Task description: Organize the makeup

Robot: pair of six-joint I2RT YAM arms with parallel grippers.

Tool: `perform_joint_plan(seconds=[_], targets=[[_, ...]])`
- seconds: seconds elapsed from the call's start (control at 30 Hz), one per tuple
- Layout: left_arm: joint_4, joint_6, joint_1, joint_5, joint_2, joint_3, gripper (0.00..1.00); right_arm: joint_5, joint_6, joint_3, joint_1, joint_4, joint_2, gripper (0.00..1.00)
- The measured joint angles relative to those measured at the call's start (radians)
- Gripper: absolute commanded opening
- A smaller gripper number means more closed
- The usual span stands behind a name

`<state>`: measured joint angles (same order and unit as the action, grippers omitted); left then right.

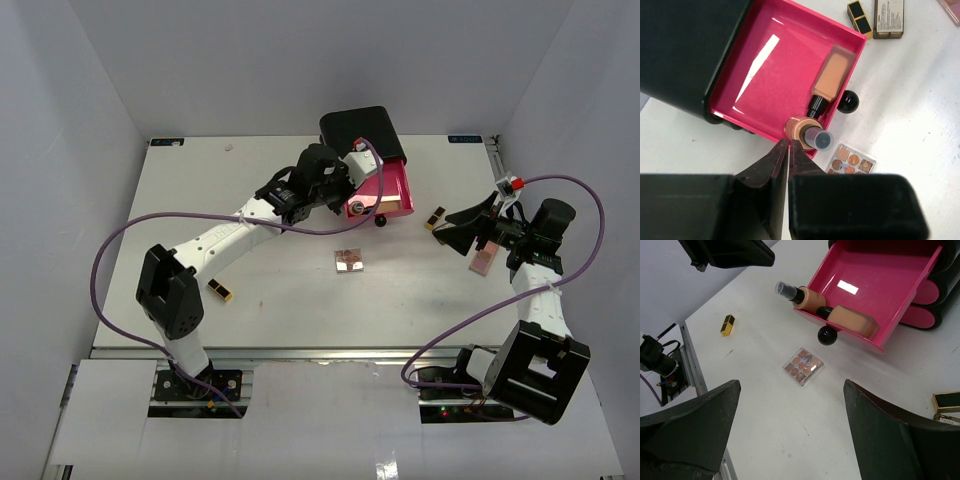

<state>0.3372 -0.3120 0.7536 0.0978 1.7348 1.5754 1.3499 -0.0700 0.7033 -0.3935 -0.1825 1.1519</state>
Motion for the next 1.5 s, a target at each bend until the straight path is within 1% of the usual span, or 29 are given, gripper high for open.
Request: perform_joint_plan(seconds=[0.33,0.57,0.73,0.87,1.0,1.07,1.13,1.27,1.5], targets=[[0.022,0.021,0.0,0.054,0.073,0.006,0.15,0.0,-0.001,0.0,0.0,0.0,0.001,0.9],[0.033,0.032,0.0,0.074,0.076,0.006,0.15,0.0,-0.001,0.0,0.0,0.0,0.001,0.9],[0.033,0.041,0.0,0.063,0.076,0.006,0.22,0.0,-0.001,0.0,0.0,0.0,0.001,0.9],[0.032,0.042,0.0,0.032,0.071,-0.001,0.32,0.0,-0.001,0.0,0.0,0.0,0.001,0.9],[0.026,0.035,-0.001,0.021,0.048,-0.044,0.43,0.0,-0.001,0.0,0.0,0.0,0.001,0.9],[0.025,0.029,-0.001,0.024,0.043,-0.064,0.51,0.0,-0.001,0.0,0.0,0.0,0.001,0.9],[0.027,0.026,-0.001,0.026,0.044,-0.079,0.55,0.0,-0.002,0.0,0.0,0.0,0.001,0.9],[0.014,0.018,-0.001,0.029,0.044,-0.081,0.57,0.001,-0.002,0.0,0.0,0.0,0.001,0.9],[-0.033,0.009,-0.001,0.021,0.078,-0.072,0.58,0.001,-0.002,0.0,0.0,0.0,0.001,0.9]])
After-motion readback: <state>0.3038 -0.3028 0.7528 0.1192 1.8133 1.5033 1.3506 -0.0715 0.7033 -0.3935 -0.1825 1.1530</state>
